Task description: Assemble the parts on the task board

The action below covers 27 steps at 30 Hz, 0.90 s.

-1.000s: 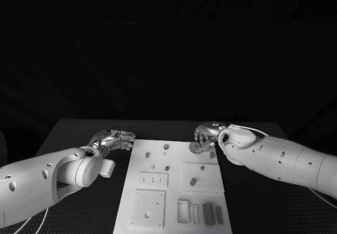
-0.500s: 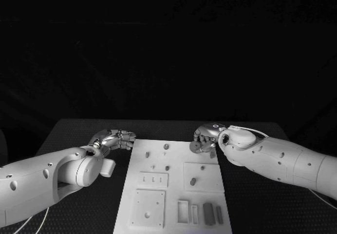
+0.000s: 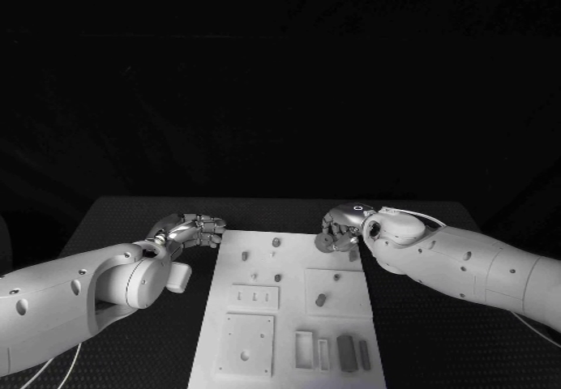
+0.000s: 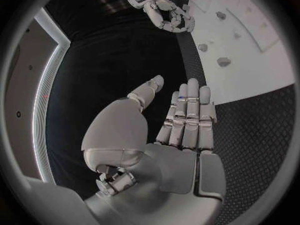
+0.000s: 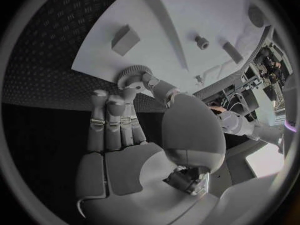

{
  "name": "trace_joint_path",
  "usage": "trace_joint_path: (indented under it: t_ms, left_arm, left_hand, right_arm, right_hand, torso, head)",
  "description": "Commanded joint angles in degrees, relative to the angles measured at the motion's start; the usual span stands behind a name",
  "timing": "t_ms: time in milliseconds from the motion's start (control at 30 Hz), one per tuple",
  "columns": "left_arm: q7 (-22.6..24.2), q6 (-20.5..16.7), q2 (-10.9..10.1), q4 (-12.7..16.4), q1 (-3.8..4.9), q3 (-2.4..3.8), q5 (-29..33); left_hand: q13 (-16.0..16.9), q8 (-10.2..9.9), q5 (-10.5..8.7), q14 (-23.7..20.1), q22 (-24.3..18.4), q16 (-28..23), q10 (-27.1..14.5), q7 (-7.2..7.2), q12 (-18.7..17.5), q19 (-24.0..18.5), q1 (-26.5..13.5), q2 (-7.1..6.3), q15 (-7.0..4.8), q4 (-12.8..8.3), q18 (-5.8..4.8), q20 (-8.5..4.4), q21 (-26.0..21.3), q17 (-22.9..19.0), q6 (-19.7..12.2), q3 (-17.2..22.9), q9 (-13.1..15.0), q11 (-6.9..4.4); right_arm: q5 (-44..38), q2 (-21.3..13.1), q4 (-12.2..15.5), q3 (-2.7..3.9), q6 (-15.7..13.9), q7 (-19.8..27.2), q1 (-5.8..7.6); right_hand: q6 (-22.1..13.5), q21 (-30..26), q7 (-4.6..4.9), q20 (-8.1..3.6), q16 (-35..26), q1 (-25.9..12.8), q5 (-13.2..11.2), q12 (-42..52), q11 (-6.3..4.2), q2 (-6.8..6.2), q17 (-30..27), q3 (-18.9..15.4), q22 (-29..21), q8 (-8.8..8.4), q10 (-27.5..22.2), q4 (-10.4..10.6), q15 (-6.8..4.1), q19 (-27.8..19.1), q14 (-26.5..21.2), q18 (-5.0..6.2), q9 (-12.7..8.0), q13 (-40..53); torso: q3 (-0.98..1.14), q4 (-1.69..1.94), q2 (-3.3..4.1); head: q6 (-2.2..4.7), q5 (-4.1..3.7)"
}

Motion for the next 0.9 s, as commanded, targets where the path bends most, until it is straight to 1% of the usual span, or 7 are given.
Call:
trace_joint_path:
  t_ms: [33, 200, 300, 533, 600, 767, 900]
  left_arm:
    - [0.30, 0.87, 0.12, 0.10, 0.06, 0.04, -0.14]
    - [0.27, 0.85, 0.08, 0.15, 0.06, 0.04, -0.14]
    - [0.27, 0.85, 0.06, 0.15, 0.06, 0.04, -0.14]
    - [0.24, 0.79, -0.02, 0.30, 0.06, 0.04, -0.17]
    - [0.25, 0.79, -0.02, 0.34, 0.06, 0.04, -0.18]
    - [0.25, 0.67, -0.19, 0.47, 0.06, 0.04, -0.22]
    - [0.24, 0.60, -0.26, 0.58, 0.06, 0.04, -0.28]
  left_hand:
    - [0.10, -0.09, -0.27, 0.39, 1.03, -0.29, -0.38, 0.12, -0.37, -0.27, -0.54, 0.12, 0.15, -0.09, 0.87, -0.06, 0.38, 0.09, -0.40, 0.33, 0.08, -0.08]
    - [0.11, -0.09, -0.27, 0.39, 1.03, -0.31, -0.39, 0.12, -0.38, -0.27, -0.55, 0.12, 0.15, -0.09, 0.88, -0.06, 0.38, 0.11, -0.41, 0.33, 0.08, -0.08]
    - [0.11, -0.10, -0.27, 0.39, 1.03, -0.32, -0.39, 0.12, -0.38, -0.27, -0.54, 0.12, 0.15, -0.10, 0.88, -0.06, 0.39, 0.12, -0.41, 0.34, 0.09, -0.08]
    - [0.12, -0.10, -0.27, 0.39, 1.03, -0.33, -0.39, 0.13, -0.39, -0.28, -0.53, 0.13, 0.14, -0.12, 0.88, -0.06, 0.39, 0.13, -0.41, 0.35, 0.09, -0.08]
    - [0.12, -0.10, -0.26, 0.39, 1.03, -0.33, -0.39, 0.13, -0.39, -0.28, -0.53, 0.14, 0.14, -0.12, 0.88, -0.06, 0.39, 0.14, -0.41, 0.36, 0.09, -0.07]
    - [0.13, -0.10, -0.26, 0.40, 1.03, -0.35, -0.39, 0.14, -0.39, -0.28, -0.53, 0.15, 0.14, -0.14, 0.89, -0.07, 0.40, 0.16, -0.42, 0.37, 0.10, -0.06]
    - [0.14, -0.10, -0.26, 0.41, 1.03, -0.36, -0.39, 0.15, -0.39, -0.29, -0.53, 0.15, 0.14, -0.14, 0.89, -0.07, 0.41, 0.17, -0.42, 0.38, 0.10, -0.06]
  right_arm:
    - [-0.51, 0.18, -0.19, -0.31, 2.77, 0.80, -0.59]
    - [-1.11, 0.38, -0.39, -0.55, 2.29, 0.89, -1.04]
    - [-2.63, 0.48, -0.25, -0.76, 1.18, 0.64, -1.22]
    - [-6.55, 0.64, 0.09, -1.16, -0.45, 0.03, -1.64]
    - [-7.43, 0.64, 0.13, -1.28, -0.92, -0.01, -1.78]
    - [-7.62, 0.51, 0.59, -1.45, -1.20, 0.07, -2.07]
    - [-7.62, 0.23, 0.93, -1.45, -3.36, -0.29, -2.07]
  right_hand:
    - [2.51, 0.35, 1.06, -0.26, 0.38, 0.49, -0.09, 0.51, 0.66, 0.20, 0.19, 0.37, 1.27, -0.03, -1.95, -0.02, 0.01, -0.17, -0.42, 1.18, -0.14, 0.05]
    - [2.62, 0.85, 1.12, -0.32, 0.91, 0.78, -0.09, 1.44, 0.70, 0.36, 0.50, 1.40, 1.24, -0.12, -2.21, -0.07, 0.07, -0.32, -0.58, 1.18, -0.23, -0.05]
    - [2.68, 1.18, 1.17, -0.34, 1.24, 0.79, -0.10, 2.00, 0.74, 0.14, 0.68, 1.81, 1.23, -0.17, -2.29, -0.14, 0.09, -0.34, -0.63, 1.18, -0.27, -0.11]
    - [3.50, 2.07, 1.26, -0.51, 2.11, 0.56, -0.10, 3.42, 0.79, -0.40, 1.21, 2.17, 1.24, 0.09, -2.06, -0.23, 0.14, -0.11, -0.51, 1.18, -0.21, -0.15]
    - [4.30, 2.44, 1.20, -0.60, 2.46, 0.22, -0.10, 3.91, 0.75, -0.87, 1.38, 2.07, 1.24, 0.45, -1.99, -0.19, 0.13, 0.03, -0.33, 1.18, -0.07, -0.18]
    - [5.50, 3.33, 0.82, -0.96, 3.16, 0.44, -0.09, 5.17, 0.39, -0.72, 1.72, 2.78, 1.19, 0.86, -1.62, -0.22, -0.18, 0.42, 0.10, 1.18, 0.08, -0.41]
    - [6.08, 3.66, 0.60, -1.16, 3.35, 0.99, -0.08, 5.73, 0.19, -0.22, 1.83, 4.81, 1.07, 0.94, -1.62, 0.20, -0.39, 0.45, 0.17, 1.18, 0.09, -0.84]
  torso:
    - [0.00, 0.04, 0.01]
    - [-0.02, 0.05, 0.02]
    - [-0.03, 0.01, 0.01]
    - [-0.04, -0.02, 0.00]
    - [-0.04, -0.01, -0.01]
    - [-0.06, -0.03, 0.01]
    - [-0.06, -0.04, 0.00]
  head:
    - [-0.10, -0.02]
    - [-0.22, -0.02]
    - [-0.25, 0.09]
    - [-0.45, 0.02]
    - [-0.46, -0.02]
    - [-0.42, -0.18]
    - [-0.37, -0.11]
